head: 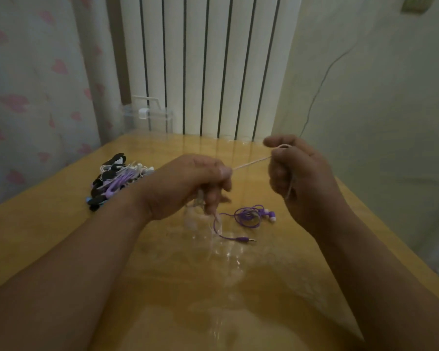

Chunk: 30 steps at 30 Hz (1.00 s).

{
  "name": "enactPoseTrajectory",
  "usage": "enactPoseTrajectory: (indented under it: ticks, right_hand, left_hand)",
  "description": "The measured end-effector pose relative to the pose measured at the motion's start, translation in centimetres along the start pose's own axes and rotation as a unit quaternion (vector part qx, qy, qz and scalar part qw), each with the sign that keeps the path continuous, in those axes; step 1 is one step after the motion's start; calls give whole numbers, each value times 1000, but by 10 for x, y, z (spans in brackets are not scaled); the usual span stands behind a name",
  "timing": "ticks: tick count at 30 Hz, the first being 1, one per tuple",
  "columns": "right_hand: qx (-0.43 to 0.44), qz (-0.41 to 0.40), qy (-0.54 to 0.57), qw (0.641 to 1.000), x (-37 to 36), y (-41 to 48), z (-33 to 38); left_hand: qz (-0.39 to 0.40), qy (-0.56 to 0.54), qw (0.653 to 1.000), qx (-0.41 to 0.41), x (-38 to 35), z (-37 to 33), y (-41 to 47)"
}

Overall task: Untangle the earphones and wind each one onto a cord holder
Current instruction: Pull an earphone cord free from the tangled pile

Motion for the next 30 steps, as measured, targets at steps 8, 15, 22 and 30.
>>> enactPoseTrajectory:
  ticks: [8,15,22,30]
  right_hand:
    - [-117,81,-313,939,2,-3,-21]
    - [-37,73,-276,958,-26,-9,-16]
    - [-56,-25,-174,983,-7,0,-17]
    - [-72,43,199,976,-21,-5,-4]
  left_hand:
    - [-75,-108,991,-12,21,-2,-3]
    - [-17,48,997,53,0,5,1]
    - [-132,-33,988,79,6,13,5]
    - [-265,82,953,120,25,31,1]
Point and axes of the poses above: each hand's wrist, its own y-axis towards the middle knuckle, its own x-axis out of the back of the hand, z = x × y, the point moved 3 cm from there along y, towards the middle knuckle, and after that the axes turned 9 degrees about -x, right-handed, at the moved point
